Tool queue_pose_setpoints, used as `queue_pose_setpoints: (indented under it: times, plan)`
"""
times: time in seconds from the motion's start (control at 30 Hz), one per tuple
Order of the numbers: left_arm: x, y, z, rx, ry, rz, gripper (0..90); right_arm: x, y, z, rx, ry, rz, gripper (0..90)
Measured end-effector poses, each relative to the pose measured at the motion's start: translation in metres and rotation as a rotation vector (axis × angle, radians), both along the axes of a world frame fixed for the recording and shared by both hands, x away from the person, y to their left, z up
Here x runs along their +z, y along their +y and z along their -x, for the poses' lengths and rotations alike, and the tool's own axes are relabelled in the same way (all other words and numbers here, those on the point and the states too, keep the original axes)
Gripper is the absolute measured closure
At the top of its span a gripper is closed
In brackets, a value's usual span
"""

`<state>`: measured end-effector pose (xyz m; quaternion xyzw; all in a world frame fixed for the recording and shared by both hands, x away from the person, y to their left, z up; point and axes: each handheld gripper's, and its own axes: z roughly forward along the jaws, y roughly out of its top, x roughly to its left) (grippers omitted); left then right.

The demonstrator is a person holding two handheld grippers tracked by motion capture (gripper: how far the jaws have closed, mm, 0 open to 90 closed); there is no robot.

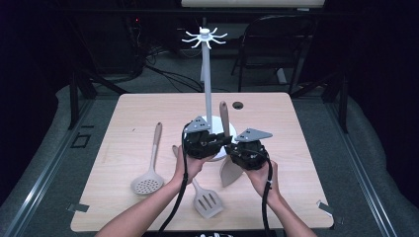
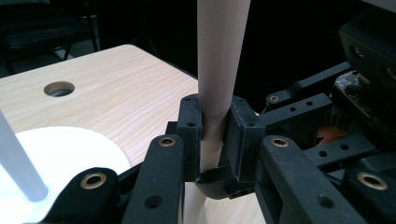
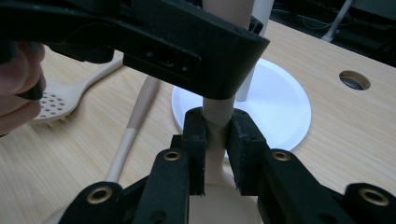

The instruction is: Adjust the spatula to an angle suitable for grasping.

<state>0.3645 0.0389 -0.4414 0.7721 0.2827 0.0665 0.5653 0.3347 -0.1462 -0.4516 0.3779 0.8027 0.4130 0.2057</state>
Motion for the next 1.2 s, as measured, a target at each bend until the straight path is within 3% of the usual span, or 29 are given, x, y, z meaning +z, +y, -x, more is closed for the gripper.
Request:
queue_pose_setpoints:
  times: [0.1,0.23,0.37,0.6,0.7,0.8,0.97,1.2]
  plan:
    - [0.001,0.002,-0.001,-0.013,-0.004,0.005,77.3,0.001,-0.001,0.001,0.004,-0.005,-0.009,76.7]
    - [0.003,0.005,-0.005,-0.016,-0.008,-0.009,77.4,0.000,-0.006,0.001,0.032,-0.003,-0.024,67.2]
    - [0.007,0.011,-0.011,-0.016,-0.010,-0.003,77.4,-0.004,-0.017,0.004,0.056,0.020,-0.041,49.0]
    - [0.014,0.023,-0.023,-0.020,-0.026,-0.001,77.4,-0.014,-0.042,0.006,0.050,0.055,-0.019,30.6]
    - [0.017,0.027,-0.026,-0.016,-0.030,-0.007,77.4,-0.024,-0.053,0.003,0.021,0.113,0.007,14.8]
    - [0.019,0.030,-0.029,-0.018,-0.034,-0.011,77.4,-0.028,-0.056,0.000,0.015,0.137,0.015,11.8]
    - [0.022,0.032,-0.032,-0.033,-0.040,-0.019,77.3,-0.032,-0.056,-0.002,0.027,0.142,0.092,3.9]
    - [0.026,0.035,-0.037,-0.045,-0.041,-0.019,77.3,-0.041,-0.065,0.000,0.034,0.162,0.107,0.0]
